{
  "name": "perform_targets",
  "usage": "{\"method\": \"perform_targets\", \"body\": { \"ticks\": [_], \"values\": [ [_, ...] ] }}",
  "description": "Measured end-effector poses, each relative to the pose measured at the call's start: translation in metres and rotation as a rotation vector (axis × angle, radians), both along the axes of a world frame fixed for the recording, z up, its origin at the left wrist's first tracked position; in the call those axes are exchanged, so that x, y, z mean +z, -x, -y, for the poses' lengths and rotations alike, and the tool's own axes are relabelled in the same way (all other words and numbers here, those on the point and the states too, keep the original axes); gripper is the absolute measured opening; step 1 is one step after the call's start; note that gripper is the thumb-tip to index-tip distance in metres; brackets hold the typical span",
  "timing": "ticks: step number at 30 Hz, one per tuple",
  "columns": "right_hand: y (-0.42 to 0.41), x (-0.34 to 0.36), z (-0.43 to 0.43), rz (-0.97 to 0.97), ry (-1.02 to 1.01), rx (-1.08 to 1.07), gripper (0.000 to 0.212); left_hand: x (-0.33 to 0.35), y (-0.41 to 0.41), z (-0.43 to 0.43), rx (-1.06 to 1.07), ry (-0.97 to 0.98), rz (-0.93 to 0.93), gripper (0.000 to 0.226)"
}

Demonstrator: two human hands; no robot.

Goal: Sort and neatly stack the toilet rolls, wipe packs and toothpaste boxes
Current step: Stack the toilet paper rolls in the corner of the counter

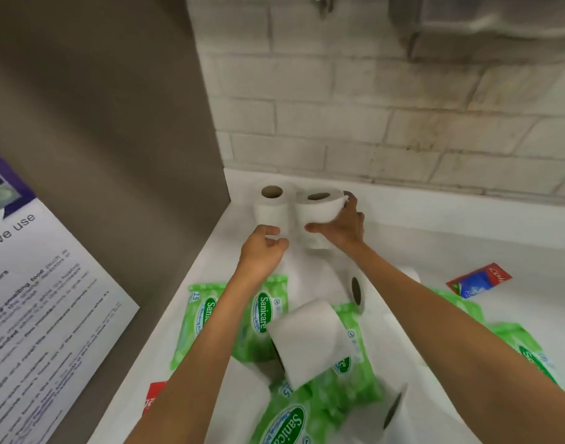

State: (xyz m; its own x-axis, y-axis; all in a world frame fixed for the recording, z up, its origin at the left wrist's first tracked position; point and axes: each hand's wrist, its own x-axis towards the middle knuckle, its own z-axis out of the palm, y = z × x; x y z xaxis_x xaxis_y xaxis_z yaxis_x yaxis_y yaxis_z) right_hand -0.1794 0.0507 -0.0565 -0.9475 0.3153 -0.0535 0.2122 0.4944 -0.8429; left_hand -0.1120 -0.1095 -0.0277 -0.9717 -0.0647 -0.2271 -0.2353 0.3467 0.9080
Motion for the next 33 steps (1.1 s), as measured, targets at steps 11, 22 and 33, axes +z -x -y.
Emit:
{"method": "perform_targets", "body": {
  "ticks": [11,22,33],
  "values": [
    [0.015,-0.025,0.017,-0.038,0.051,-0.02,0.108,-0.004,0.019,0.008,-0.053,0.05,0.025,0.035],
    [0.005,-0.022,0.014,0.124,0.024,-0.114,0.114,0.003,0.021,-0.003,-0.067,0.094,0.032,0.036],
    [0.01,-0.018,0.026,0.063,0.148,-0.201,0.092,-0.001,0.022,0.004,-0.026,0.077,0.047,0.033]
  ]
}}
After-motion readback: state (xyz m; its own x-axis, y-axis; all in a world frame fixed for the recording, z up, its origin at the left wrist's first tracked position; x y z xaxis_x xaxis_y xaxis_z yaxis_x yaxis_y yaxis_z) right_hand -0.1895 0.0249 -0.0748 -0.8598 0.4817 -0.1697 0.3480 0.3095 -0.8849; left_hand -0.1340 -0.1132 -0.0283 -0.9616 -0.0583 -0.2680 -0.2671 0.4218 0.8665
